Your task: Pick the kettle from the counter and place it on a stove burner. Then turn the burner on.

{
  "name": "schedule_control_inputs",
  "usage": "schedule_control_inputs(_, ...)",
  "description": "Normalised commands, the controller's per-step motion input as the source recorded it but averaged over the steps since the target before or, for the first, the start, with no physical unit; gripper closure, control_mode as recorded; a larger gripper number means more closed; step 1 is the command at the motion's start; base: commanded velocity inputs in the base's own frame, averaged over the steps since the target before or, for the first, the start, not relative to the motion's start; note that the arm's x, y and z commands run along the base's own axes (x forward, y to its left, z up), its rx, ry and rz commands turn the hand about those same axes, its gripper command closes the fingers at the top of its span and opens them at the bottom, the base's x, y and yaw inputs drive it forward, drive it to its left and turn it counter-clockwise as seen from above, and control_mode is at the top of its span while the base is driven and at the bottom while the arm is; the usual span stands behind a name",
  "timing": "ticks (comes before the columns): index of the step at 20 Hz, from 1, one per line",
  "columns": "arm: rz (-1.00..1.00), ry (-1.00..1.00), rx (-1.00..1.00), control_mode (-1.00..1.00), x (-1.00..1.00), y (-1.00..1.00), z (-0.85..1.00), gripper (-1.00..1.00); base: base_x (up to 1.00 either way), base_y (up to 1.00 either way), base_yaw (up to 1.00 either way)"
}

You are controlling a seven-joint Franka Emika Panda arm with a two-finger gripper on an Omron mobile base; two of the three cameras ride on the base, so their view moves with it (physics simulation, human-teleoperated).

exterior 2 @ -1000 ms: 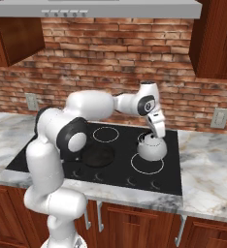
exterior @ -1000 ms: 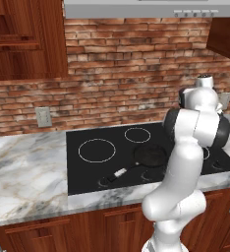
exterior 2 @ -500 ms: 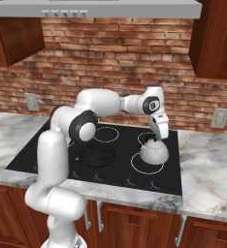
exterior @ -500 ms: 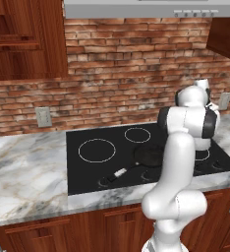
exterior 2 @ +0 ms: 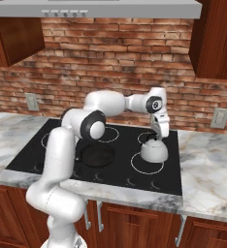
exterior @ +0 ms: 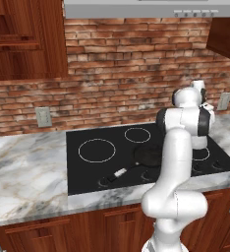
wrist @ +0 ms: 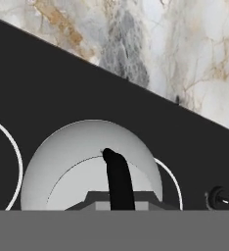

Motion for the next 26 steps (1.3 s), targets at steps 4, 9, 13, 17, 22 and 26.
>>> schedule_control_inputs(4, -0.04, 0.02, 0.02, -1.00, 0.31, 0.00, -0.41, 1.00, 0.00, 0.00, 0.00)
schedule_control_inputs(9, -0.02, 0.00, 0.11, -1.00, 0.02, 0.00, -0.51, 1.00, 0.00, 0.00, 0.00)
schedule_control_inputs(13, 0.00, -0.06, 0.12, -1.00, -0.25, 0.00, -0.12, 1.00, 0.00, 0.00, 0.00)
schedule_control_inputs(17, 0.00, -0.06, 0.00, -1.00, -0.19, 0.09, 0.00, 1.00, 0.00, 0.00, 0.00)
schedule_control_inputs(22, 0.00, -0.16, -0.05, -1.00, -0.41, 0.29, -0.01, 1.00, 0.00, 0.00, 0.00)
schedule_control_inputs(26, 0.00, -0.20, -0.13, -1.00, -0.39, 0.37, -0.18, 1.00, 0.00, 0.00, 0.00)
